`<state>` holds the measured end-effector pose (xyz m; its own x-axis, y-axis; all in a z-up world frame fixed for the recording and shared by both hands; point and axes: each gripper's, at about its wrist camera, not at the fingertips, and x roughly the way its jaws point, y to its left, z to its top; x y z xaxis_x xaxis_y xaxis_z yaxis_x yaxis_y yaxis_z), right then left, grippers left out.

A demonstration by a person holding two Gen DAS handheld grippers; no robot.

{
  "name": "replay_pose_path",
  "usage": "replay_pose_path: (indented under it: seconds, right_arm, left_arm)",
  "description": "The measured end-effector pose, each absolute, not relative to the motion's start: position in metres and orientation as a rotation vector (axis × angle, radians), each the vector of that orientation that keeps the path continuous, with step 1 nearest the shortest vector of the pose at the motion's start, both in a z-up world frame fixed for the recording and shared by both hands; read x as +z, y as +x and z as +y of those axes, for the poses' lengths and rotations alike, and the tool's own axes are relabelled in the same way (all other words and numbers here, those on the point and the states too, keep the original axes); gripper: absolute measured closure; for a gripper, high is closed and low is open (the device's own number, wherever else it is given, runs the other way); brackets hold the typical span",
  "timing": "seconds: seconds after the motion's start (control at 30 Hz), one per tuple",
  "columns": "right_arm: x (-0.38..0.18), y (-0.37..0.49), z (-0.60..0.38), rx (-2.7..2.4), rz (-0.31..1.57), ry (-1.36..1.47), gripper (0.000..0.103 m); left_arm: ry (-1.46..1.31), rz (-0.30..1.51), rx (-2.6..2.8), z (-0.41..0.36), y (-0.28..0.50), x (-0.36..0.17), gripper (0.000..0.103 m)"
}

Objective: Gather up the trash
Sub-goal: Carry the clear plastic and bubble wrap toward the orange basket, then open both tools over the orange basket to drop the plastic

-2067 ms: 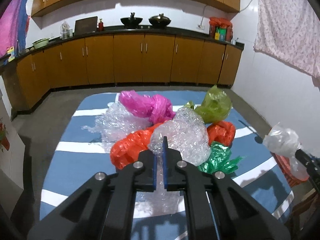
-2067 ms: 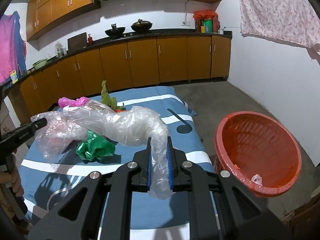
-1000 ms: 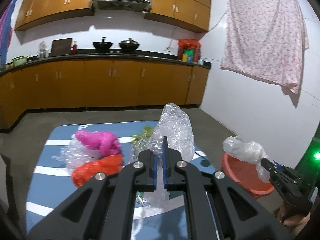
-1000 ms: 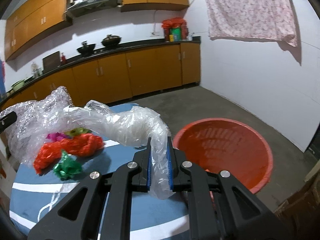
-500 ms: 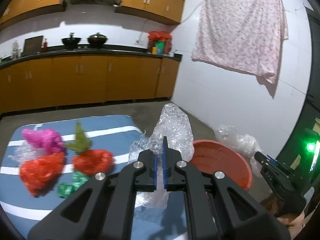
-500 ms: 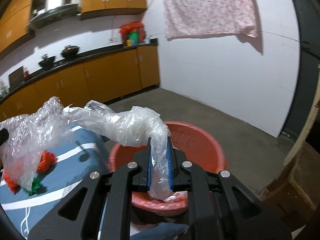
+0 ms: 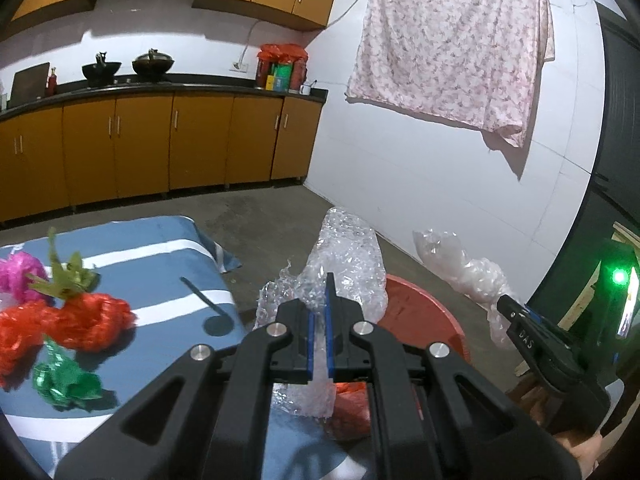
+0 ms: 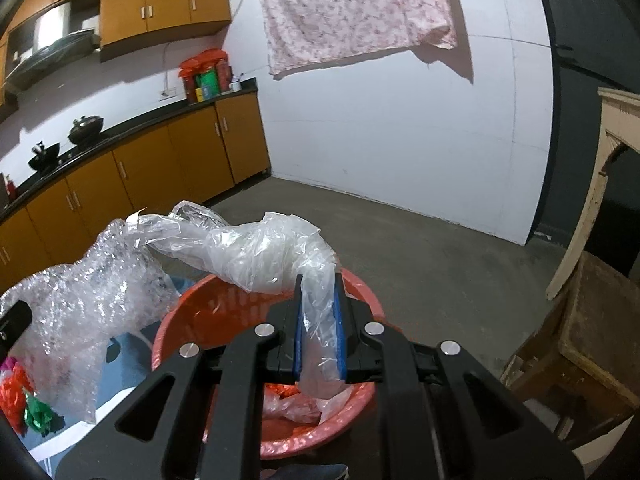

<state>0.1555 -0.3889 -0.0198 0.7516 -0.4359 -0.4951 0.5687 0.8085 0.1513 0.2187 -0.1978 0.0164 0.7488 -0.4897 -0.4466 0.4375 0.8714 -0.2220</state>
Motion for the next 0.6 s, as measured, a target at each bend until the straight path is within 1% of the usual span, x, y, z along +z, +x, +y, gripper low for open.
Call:
replay_pose_path:
  seconds: [0.37,0.4,0.43,0.47,0.5,0.53,0.57,0.6]
  right_arm:
    - [-0.026,0.175,-0.395,-0.522,0.47,0.33,0.09]
    - [-0.028,0.178,-0.394,-0.507,0.474,0.33,0.086]
    - [-0.029,0.18,-0.393,-0.495,0.478,0.325,0.075]
    - [-0.03,0.179,-0.393,-0.489,0.476,0.315,0.068]
    - [-0.03,0.179,-0.392,-0.489,0.47,0.306,0.052]
    - [-0.03,0.177,-0.39,-0.492,0.459,0.296,0.044]
    - [-0.03,0.174,-0.389,-0.493,0.448,0.286,0.042]
    - [-0.03,0.173,-0.388,-0.493,0.447,0.28,0.039]
  left_arm:
    - [-0.087,0.592,-0.548,-0.232,0.235,-0.015,0.096]
    - [-0.084,0.603,-0.548,-0.234,0.237,-0.018,0.096]
    - [-0.082,0.608,-0.544,-0.236,0.239,-0.019,0.094]
    - [-0.077,0.616,-0.542,-0.237,0.24,-0.022,0.089]
    - [-0.074,0.623,-0.539,-0.237,0.241,-0.024,0.084]
    - [-0.073,0.625,-0.532,-0.236,0.241,-0.025,0.073]
    - [-0.071,0.624,-0.521,-0.233,0.242,-0.027,0.065]
    - [-0.07,0.624,-0.516,-0.231,0.242,-0.028,0.063]
